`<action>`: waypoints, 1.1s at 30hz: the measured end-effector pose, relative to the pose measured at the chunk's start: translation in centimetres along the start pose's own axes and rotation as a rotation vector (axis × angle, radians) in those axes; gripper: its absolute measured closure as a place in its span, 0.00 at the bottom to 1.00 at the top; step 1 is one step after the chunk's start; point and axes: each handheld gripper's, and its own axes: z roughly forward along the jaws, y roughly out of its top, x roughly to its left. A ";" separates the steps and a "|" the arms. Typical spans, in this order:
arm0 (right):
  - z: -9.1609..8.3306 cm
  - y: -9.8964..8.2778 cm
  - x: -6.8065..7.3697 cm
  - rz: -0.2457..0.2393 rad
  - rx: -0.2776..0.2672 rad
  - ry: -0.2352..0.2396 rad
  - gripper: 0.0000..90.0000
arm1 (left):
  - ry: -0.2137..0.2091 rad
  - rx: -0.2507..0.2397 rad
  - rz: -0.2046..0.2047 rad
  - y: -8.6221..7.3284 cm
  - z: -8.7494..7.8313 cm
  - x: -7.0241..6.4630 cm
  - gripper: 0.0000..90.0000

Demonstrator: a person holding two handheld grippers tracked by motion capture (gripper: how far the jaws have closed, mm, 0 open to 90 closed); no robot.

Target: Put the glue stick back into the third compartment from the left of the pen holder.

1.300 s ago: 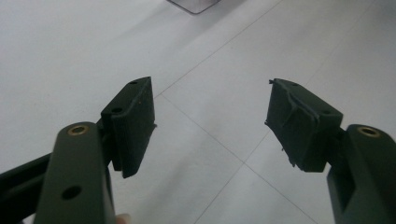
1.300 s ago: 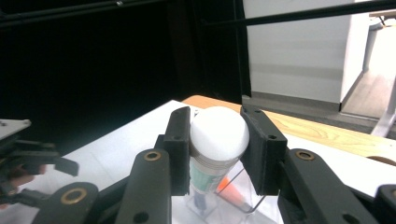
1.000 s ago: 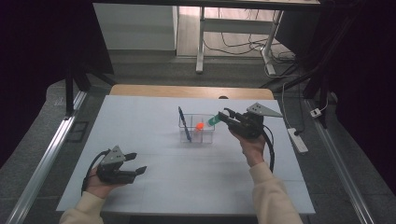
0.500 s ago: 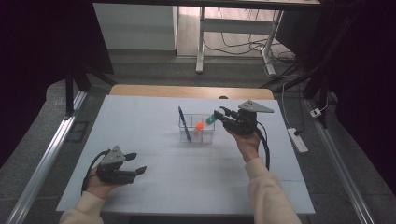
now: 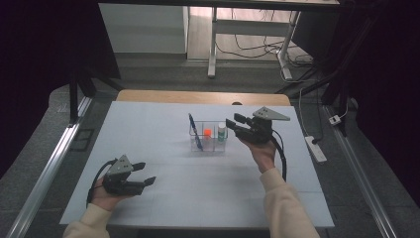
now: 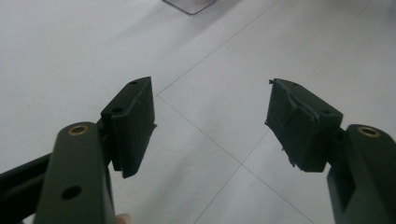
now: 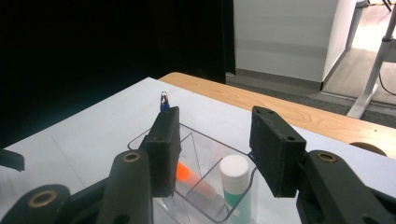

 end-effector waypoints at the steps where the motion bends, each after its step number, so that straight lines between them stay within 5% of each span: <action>1: -0.1 0.0 0.0 -0.002 -0.001 0.002 0.58 | 0.000 0.000 0.000 0.0 0.0 0.0 0.35; 33: -4.0 -3.3 0.0 0.008 0.005 0.028 0.58 | 0.002 0.007 -0.001 0.0 0.1 0.0 0.35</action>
